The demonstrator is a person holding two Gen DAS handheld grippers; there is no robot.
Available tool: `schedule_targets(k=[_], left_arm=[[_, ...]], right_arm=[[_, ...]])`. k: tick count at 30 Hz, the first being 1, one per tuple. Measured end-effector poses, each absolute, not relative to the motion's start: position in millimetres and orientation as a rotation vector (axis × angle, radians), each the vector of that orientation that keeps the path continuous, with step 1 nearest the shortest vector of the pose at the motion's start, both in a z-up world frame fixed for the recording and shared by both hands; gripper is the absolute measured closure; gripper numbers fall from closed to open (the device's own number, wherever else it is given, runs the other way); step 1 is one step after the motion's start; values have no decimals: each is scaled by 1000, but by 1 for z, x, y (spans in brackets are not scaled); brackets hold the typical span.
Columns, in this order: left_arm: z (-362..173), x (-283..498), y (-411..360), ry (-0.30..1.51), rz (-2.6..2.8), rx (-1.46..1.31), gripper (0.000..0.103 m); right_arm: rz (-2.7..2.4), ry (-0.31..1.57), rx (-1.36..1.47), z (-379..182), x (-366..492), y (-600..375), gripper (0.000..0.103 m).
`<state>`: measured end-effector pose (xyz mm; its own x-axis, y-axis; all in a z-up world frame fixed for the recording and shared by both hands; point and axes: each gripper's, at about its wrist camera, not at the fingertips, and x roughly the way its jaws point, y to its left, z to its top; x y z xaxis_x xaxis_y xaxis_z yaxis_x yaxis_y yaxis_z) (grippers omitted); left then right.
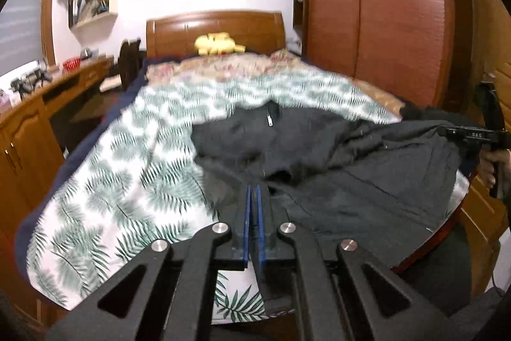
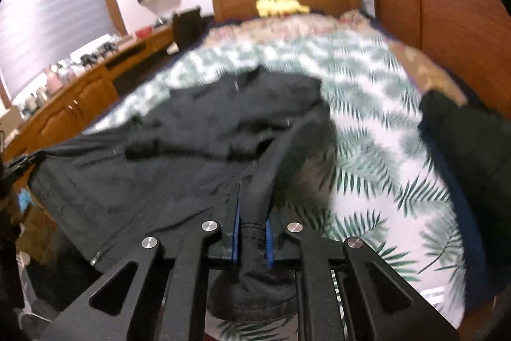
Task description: Fold large clothes
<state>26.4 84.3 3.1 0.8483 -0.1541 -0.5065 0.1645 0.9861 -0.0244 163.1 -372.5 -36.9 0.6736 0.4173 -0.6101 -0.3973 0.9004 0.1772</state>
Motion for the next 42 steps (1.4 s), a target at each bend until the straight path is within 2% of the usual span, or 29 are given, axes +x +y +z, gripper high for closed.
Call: schedule_targets(k=[10, 15, 20, 24, 34, 42], left_arm=[[76, -59, 89, 356, -88, 88, 102], [102, -95, 95, 241, -57, 94, 103], [87, -77, 95, 306, -73, 122, 103], [52, -48, 95, 402, -85, 105, 103], [-21, 37, 119, 543, -41, 33, 103], [-41, 83, 141, 589, 8, -3, 103]], right_arm=[[492, 483, -6, 65, 73, -376, 94], [505, 412, 0, 89, 43, -382, 94], [487, 437, -63, 78, 46, -363, 95], [543, 493, -99, 60, 79, -328, 95], [589, 492, -217, 73, 193, -244, 95], [402, 570, -234, 31, 364, -214, 95]])
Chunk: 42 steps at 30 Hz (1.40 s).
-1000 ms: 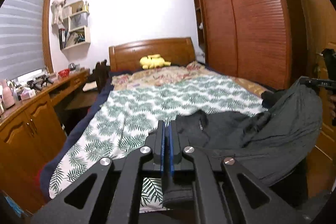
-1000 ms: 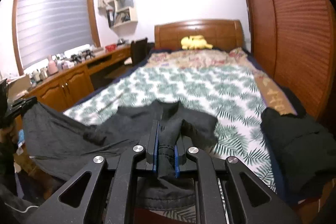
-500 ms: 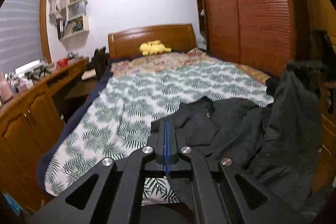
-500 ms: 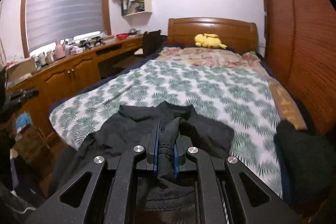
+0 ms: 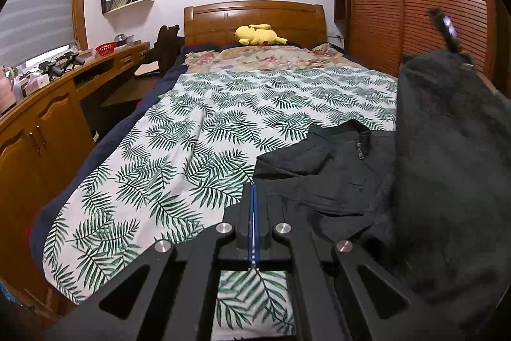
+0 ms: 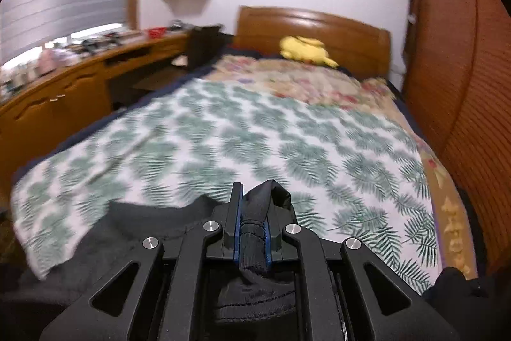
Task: Fold large clothes
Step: 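Lift the hem with both grippers and fold it toward the collar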
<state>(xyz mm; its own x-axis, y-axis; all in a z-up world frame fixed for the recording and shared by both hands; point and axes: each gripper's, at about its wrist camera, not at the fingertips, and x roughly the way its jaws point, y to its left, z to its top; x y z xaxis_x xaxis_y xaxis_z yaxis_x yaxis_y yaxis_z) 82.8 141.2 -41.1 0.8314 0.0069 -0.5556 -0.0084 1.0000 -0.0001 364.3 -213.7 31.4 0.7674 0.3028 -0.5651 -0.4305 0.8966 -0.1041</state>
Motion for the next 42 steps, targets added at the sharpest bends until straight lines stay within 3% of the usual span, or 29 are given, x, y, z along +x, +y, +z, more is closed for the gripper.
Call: schedule_targets(k=[9, 13, 16, 17, 34, 42], left_arm=[[-38, 147, 121, 578, -56, -7, 103], [-40, 171, 94, 570, -135, 0, 102], [-47, 186, 74, 579, -172, 17, 100], [-51, 189, 68, 588, -183, 21, 99], [-53, 131, 10, 612, -304, 46, 73], [-74, 132, -31, 667, -387, 28, 69]], right_arm=[[57, 815, -207, -74, 491, -296, 94], [105, 904, -179, -103, 493, -319, 76], [145, 881, -204, -101, 469, -321, 37], [139, 861, -224, -99, 461, -320, 33], [335, 759, -204, -105, 305, -318, 32], [352, 752, -180, -111, 265, -328, 32]])
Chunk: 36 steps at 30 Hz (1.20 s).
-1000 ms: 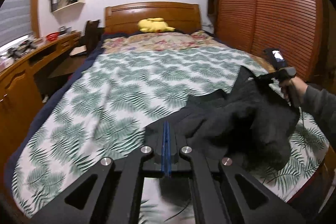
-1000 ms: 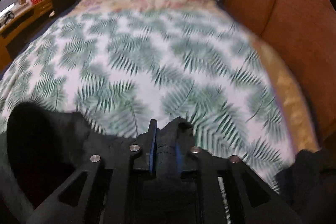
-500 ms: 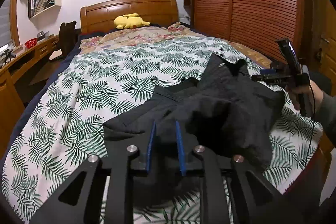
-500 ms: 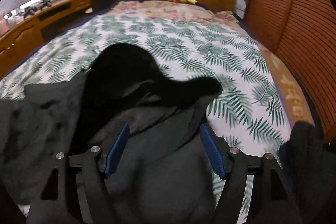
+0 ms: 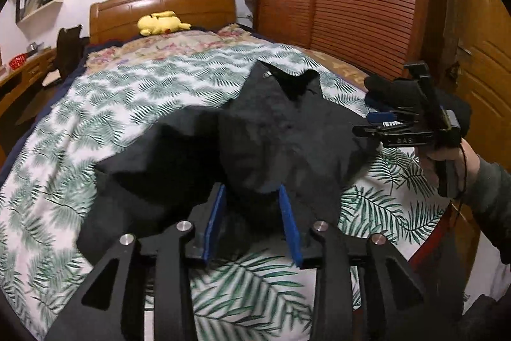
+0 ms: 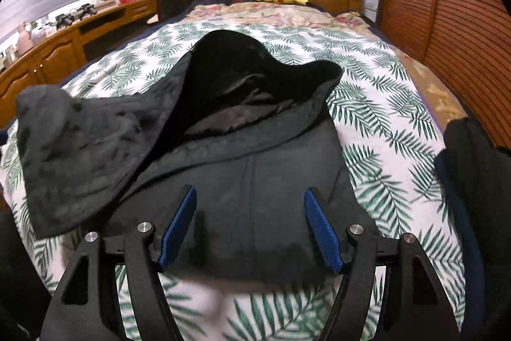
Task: Fold large clothes
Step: 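Lift the hem with both grippers and fold it toward the collar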
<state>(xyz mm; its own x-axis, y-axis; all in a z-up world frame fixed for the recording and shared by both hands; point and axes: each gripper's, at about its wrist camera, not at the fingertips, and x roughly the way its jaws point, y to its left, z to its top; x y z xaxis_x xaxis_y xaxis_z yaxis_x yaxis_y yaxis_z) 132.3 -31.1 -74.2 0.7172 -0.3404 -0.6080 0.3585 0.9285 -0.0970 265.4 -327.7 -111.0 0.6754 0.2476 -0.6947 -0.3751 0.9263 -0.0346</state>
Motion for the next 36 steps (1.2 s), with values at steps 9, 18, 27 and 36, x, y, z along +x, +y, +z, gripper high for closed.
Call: schedule_targets(k=[9, 18, 27, 36], left_arm=[[-119, 161, -46, 789, -393, -75, 68], [-92, 172, -51, 690, -450, -81, 96], [-35, 215, 17, 542, -257, -113, 99], [-43, 264, 69, 607, -186, -141, 91]], right_arm=[[388, 753, -157, -115, 234, -335, 32], [419, 752, -137, -121, 235, -329, 32], [434, 723, -158, -120, 257, -317, 32], [441, 696, -175, -113, 290, -299, 32]])
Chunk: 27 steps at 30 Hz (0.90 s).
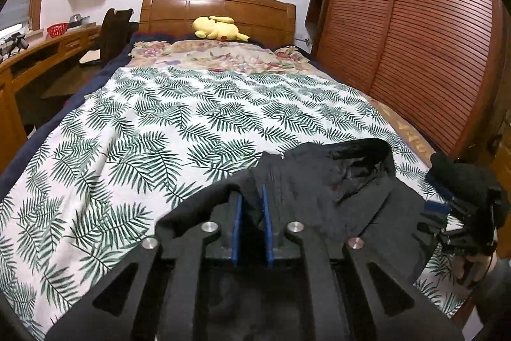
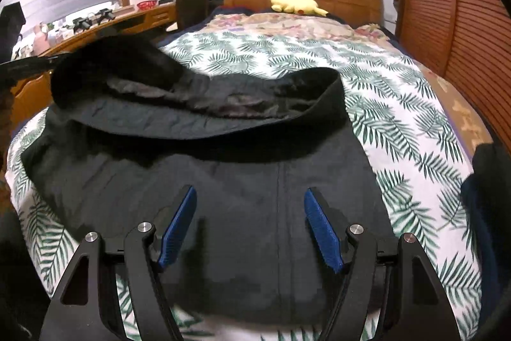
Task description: Fold large clothes
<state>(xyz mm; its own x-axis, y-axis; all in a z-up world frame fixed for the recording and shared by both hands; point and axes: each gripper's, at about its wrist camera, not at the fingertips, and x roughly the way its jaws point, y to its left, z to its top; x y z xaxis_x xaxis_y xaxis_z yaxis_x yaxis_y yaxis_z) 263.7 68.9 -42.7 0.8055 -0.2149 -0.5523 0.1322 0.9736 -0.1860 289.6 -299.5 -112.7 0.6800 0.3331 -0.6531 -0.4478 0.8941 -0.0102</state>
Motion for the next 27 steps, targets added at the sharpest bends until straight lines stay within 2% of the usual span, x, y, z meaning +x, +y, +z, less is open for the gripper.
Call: schedule_targets(k=[10, 19, 21, 22, 23, 25, 27], left_arm=[[-41, 251, 86, 521, -150, -89, 78], [-53, 260, 111, 556, -159, -130, 75], [-57, 262, 113, 567, -152, -131, 75], [-59, 263, 113, 572, -150, -132, 75], [-61, 263, 114, 577, -149, -133, 75], [-63, 263, 115, 582, -146, -134, 75], [-64, 263, 116, 586, -145, -134, 75]], right_arm=[[362, 728, -300, -110, 345, -294, 32], [335, 906, -366, -129, 429, -302, 32], [376, 919, -341, -126, 436, -299, 48], [405, 930, -336, -126, 440, -296, 63], [424, 932, -339, -124, 443, -291, 72], [407, 913, -385, -122, 449, -280, 75], [397, 886, -434, -120, 458, -270, 87]])
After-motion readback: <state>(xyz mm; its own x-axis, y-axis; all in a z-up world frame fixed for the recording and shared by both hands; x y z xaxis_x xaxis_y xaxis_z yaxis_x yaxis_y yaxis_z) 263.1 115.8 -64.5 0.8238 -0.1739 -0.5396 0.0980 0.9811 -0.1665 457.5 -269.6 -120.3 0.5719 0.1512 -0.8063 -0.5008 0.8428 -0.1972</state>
